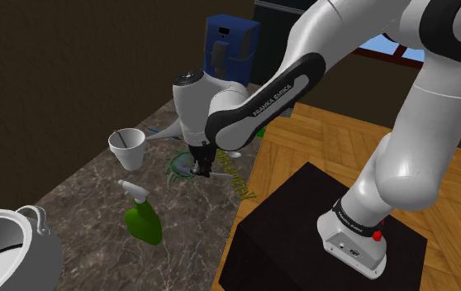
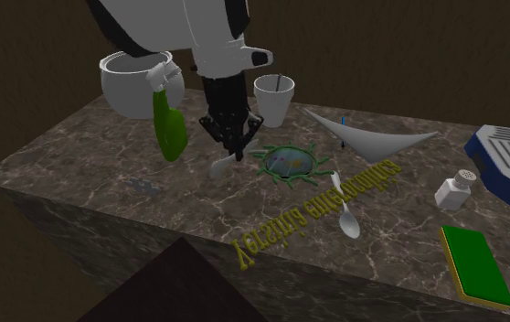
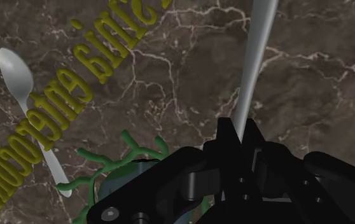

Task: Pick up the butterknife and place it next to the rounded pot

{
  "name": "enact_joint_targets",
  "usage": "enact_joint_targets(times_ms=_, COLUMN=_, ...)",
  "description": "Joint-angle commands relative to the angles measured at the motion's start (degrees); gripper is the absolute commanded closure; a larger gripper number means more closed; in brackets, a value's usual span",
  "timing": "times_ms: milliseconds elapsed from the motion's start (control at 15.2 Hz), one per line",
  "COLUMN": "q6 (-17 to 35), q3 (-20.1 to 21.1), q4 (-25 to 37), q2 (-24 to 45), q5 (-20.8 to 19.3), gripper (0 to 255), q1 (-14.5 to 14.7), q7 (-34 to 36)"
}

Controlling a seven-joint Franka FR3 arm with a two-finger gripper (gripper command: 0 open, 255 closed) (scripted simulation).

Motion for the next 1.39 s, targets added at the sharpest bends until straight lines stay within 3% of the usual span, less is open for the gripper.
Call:
enact_joint_targets(times_ms=0, q6=-1.3, q3=0.2, q4=0.1, q2=-1.3, q5=0.9, gripper=255, q1=-0.2, q7=-0.7)
enact_joint_targets(times_ms=1320, q6=-15.3, q3=1.0, q4=5.5, q2=-11.3, q5=6.9, gripper=255, q1=-0.7, q7=-6.3)
